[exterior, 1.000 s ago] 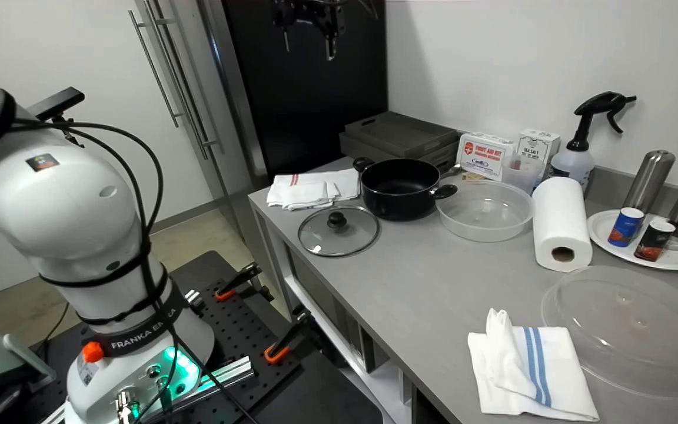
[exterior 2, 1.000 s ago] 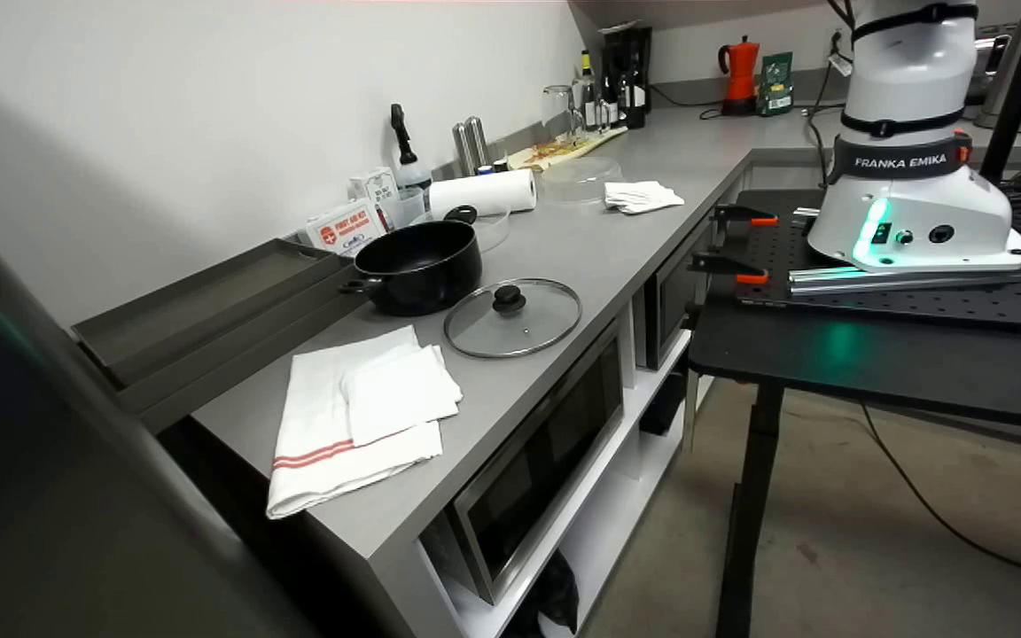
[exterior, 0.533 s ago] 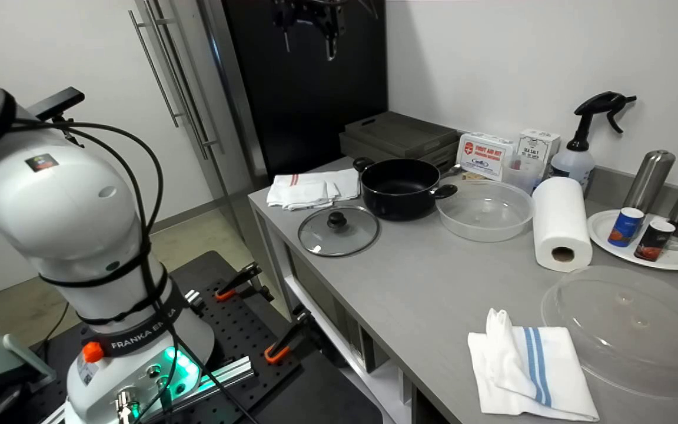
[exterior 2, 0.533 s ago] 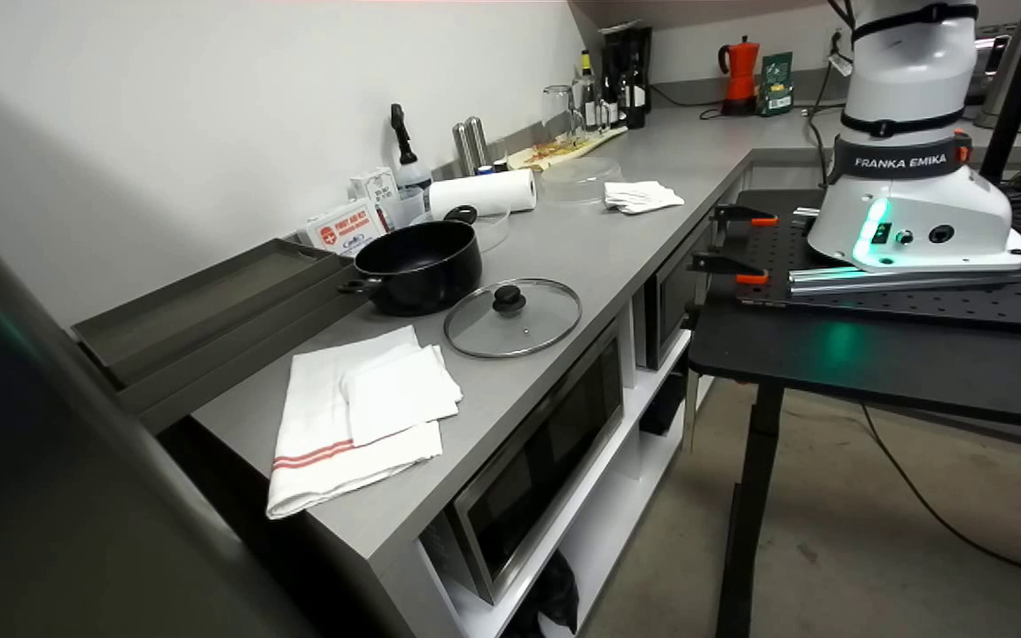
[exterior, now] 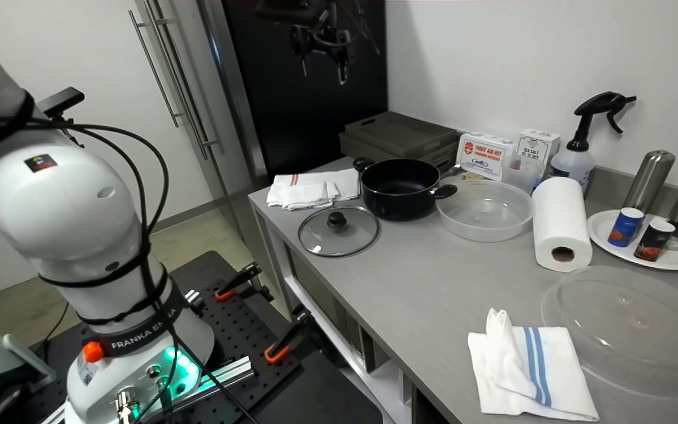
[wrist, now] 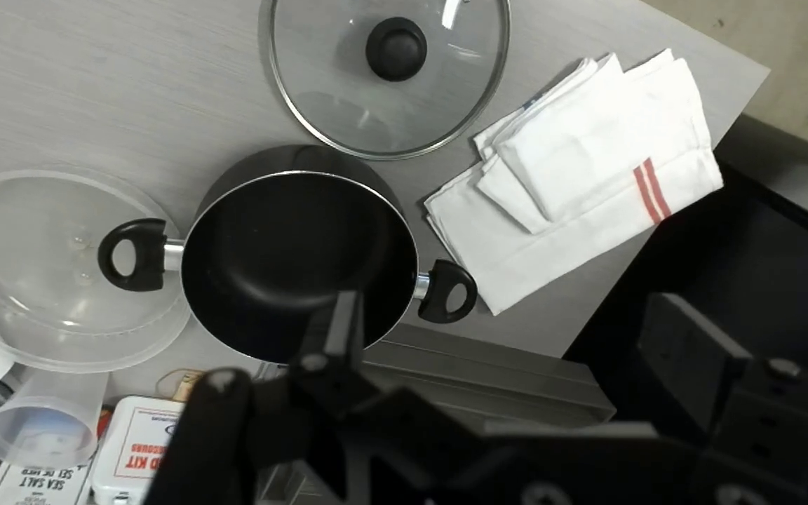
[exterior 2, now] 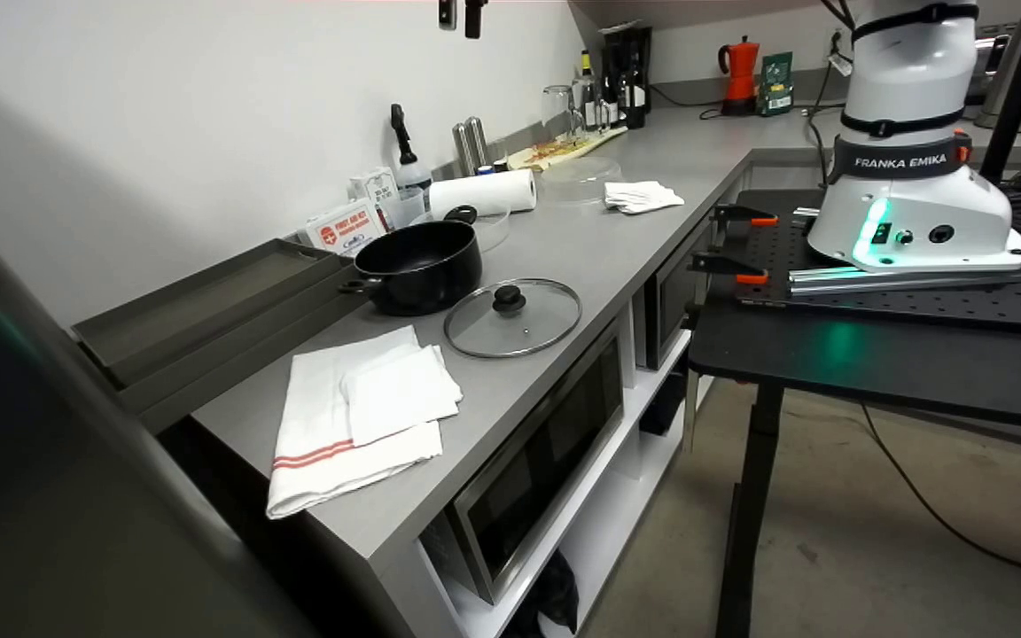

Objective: Put the lid on the black pot

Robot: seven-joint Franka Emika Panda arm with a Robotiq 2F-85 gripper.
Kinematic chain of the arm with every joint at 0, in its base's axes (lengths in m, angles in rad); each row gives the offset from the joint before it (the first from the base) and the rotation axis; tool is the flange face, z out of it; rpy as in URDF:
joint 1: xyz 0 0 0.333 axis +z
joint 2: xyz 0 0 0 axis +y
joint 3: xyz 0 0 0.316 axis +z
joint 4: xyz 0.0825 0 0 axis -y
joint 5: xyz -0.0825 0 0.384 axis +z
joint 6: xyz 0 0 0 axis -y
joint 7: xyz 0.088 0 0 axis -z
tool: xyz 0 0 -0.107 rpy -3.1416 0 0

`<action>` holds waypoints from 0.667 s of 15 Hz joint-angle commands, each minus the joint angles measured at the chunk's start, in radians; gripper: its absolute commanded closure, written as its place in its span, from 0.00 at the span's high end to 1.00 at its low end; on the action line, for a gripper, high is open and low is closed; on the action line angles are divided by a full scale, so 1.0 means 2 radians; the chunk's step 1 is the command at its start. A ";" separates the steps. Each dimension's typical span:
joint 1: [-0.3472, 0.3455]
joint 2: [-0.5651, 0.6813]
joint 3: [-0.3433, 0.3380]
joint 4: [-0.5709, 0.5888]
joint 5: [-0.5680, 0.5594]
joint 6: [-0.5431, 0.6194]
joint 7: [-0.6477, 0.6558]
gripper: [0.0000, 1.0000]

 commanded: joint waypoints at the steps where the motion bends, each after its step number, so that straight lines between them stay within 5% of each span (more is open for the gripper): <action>1: -0.007 0.060 0.029 0.007 -0.031 0.077 0.060 1.00; 5: -0.015 0.135 0.043 0.017 -0.127 0.173 0.181 1.00; 10: 0.000 0.208 0.011 0.041 -0.274 0.200 0.351 1.00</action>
